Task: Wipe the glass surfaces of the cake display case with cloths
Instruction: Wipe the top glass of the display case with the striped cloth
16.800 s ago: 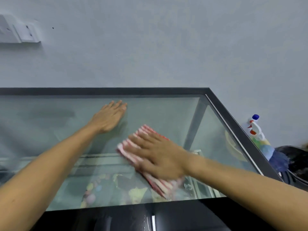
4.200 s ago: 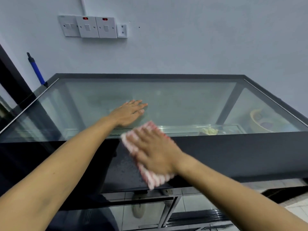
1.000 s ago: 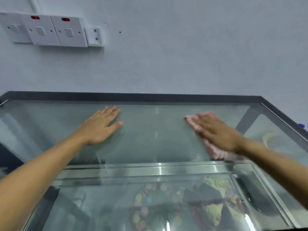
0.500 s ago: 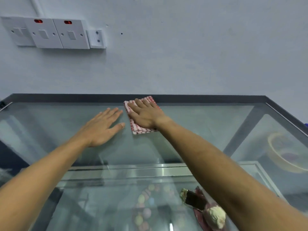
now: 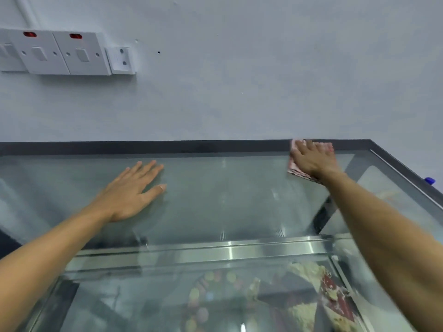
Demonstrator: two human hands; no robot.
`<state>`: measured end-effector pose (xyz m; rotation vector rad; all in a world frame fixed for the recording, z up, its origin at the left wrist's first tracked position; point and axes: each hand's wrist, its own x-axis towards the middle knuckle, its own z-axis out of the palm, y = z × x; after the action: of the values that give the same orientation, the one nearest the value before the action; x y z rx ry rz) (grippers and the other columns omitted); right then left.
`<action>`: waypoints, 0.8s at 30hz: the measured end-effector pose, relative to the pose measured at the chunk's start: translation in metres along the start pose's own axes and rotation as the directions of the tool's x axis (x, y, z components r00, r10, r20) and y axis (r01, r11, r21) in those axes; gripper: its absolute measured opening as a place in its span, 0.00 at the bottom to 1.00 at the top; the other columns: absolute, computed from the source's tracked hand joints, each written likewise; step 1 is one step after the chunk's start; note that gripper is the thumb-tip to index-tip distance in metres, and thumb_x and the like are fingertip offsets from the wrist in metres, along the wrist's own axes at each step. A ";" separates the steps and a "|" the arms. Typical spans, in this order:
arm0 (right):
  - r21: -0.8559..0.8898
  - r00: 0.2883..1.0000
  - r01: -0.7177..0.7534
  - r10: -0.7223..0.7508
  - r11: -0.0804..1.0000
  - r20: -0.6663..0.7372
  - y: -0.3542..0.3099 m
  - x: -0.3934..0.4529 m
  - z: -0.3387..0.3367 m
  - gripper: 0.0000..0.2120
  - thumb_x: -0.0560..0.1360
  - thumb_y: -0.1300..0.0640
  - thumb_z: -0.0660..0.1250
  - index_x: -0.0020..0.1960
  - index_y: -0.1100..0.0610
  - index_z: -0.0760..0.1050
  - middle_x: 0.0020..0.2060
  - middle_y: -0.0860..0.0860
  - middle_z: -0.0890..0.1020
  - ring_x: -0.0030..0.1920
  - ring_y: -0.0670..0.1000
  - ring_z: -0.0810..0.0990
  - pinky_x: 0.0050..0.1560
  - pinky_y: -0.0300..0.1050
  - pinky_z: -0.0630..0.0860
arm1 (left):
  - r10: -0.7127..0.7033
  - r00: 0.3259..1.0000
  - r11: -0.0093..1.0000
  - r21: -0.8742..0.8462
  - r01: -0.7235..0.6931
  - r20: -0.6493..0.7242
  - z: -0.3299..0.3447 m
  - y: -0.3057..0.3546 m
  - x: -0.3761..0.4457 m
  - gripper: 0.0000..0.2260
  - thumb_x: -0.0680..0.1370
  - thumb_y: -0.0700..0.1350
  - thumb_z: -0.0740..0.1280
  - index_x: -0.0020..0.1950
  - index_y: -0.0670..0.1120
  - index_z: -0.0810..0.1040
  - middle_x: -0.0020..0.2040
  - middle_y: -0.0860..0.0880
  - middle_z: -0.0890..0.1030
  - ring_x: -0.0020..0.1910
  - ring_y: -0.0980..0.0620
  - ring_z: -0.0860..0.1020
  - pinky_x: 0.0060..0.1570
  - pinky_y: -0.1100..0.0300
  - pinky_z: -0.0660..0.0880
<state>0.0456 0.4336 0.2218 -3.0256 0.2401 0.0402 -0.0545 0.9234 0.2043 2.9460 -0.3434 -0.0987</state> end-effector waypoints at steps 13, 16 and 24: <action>-0.139 0.751 0.657 -0.660 0.741 0.030 -0.138 -0.038 0.015 0.35 0.81 0.38 0.26 0.84 0.45 0.50 0.82 0.48 0.62 0.79 0.53 0.63 0.76 0.56 0.58 | 0.007 1.000 1.000 -0.030 -0.007 0.004 -0.002 -0.003 0.000 0.49 0.64 0.85 0.34 0.82 0.65 0.47 0.82 0.64 0.44 0.83 0.58 0.42 0.80 0.57 0.39; -0.204 0.934 0.330 -0.349 0.922 -0.069 -0.005 -0.005 0.008 0.43 0.74 0.36 0.19 0.84 0.47 0.46 0.83 0.51 0.58 0.80 0.56 0.60 0.77 0.57 0.56 | 0.002 1.000 1.000 -0.027 -0.002 0.002 -0.001 -0.003 0.000 0.50 0.63 0.85 0.33 0.82 0.65 0.47 0.81 0.64 0.45 0.83 0.58 0.43 0.81 0.56 0.40; -0.024 0.950 0.299 -0.300 0.954 -0.085 -0.085 -0.085 0.007 0.37 0.78 0.42 0.30 0.84 0.51 0.50 0.81 0.59 0.59 0.79 0.66 0.59 0.78 0.69 0.51 | -0.009 1.000 1.000 -0.019 0.009 -0.009 -0.004 0.002 0.001 0.50 0.66 0.83 0.36 0.84 0.61 0.48 0.84 0.60 0.46 0.84 0.55 0.44 0.82 0.54 0.41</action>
<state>-0.0252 0.5316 0.2269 -3.0402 -0.2157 -0.1172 -0.0538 0.9221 0.2083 2.9283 -0.3261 -0.0889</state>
